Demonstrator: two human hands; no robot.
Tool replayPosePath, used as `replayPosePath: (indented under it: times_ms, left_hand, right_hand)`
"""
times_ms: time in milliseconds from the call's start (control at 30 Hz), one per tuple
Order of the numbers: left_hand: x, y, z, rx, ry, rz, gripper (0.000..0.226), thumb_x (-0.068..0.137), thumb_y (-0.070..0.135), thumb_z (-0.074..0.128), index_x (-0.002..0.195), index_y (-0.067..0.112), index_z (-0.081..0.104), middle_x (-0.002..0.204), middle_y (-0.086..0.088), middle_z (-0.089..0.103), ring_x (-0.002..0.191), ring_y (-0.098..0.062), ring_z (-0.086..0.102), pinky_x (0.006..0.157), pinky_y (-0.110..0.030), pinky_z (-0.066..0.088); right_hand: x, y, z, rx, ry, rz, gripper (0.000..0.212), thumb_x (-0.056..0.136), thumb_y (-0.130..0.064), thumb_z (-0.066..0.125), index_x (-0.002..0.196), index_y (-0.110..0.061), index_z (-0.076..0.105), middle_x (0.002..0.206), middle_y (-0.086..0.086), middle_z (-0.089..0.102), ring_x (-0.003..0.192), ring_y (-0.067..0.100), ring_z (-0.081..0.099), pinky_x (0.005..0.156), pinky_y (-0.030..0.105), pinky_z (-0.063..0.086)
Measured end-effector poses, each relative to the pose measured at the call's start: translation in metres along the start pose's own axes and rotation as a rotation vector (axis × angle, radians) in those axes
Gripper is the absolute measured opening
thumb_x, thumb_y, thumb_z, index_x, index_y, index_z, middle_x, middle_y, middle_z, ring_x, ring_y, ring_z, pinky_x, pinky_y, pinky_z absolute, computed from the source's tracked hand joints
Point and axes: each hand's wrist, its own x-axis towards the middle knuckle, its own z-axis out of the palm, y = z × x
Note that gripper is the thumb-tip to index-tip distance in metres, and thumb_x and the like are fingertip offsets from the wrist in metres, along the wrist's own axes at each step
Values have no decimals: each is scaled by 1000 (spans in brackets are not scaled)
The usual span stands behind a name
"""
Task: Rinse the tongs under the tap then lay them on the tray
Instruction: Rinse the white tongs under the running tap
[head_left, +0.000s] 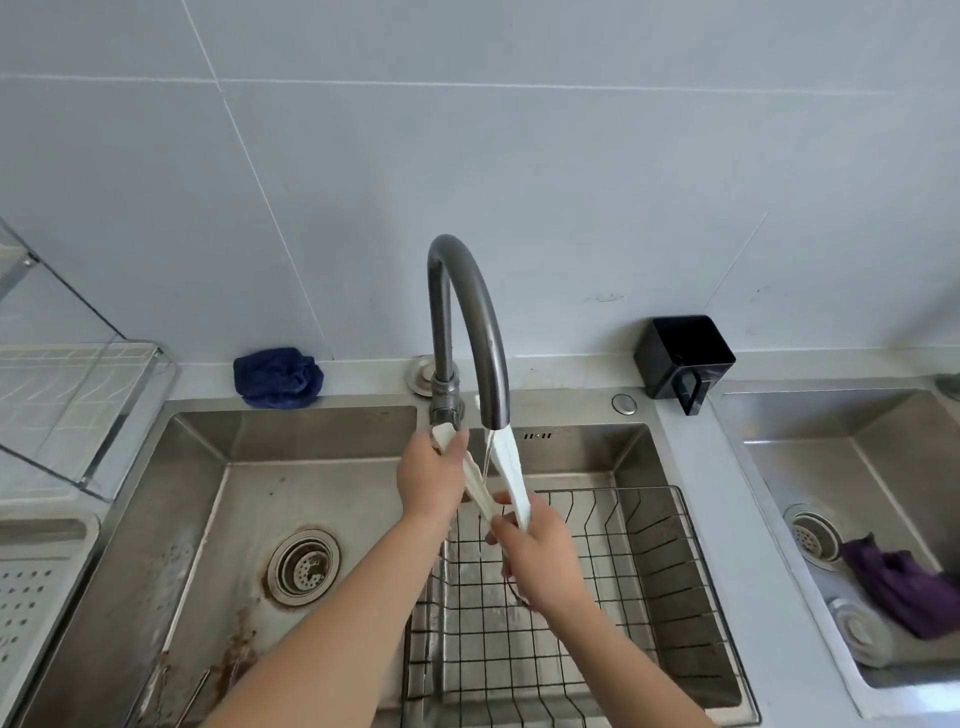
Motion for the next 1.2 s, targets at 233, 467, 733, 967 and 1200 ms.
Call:
replayPosePath:
  times_ms: [233,467,733,967,1200]
  left_hand:
    - [-1,7,8,-170,-166,-47,33,93,-9,43,104,14,65,82,1,67,75,-13,63,52,-18,49]
    - [-2,-3,8,-9,32,32,22,100,7,45,96,9,66,83,-3,67,76,-18,65,65,-27,50]
    - [4,-1,6,-88,-97,-60,33,98,12,49,69,0,60,72,-19,65,65,-33,61,59,-38,51]
    - [-1,-8,-1,-538,-382,-207,41,95,-15,44,117,8,69,108,-17,75,99,-33,73,80,-44,63]
    - [6,-10,11,-450,-24,-277,26,100,12,50,83,-3,63,80,-21,57,74,-33,54,61,-41,47]
  right_hand:
    - [7,2,-8,-166,-25,50,19,76,-31,57,94,-26,61,71,0,64,62,20,61,58,44,55]
    - [-1,9,-3,-133,-63,48,26,75,-29,59,98,-18,62,69,-5,59,65,18,58,56,35,44]
    - [-1,10,-10,-267,53,-55,7,74,-44,58,77,-48,54,63,-15,62,56,3,56,50,24,42]
    - [-2,13,-21,-166,33,5,22,77,-37,64,98,-39,65,66,-18,68,49,5,57,50,32,49]
    - [-1,-1,-10,-45,-92,60,36,67,-37,72,103,-38,68,66,-17,67,55,7,56,54,31,48]
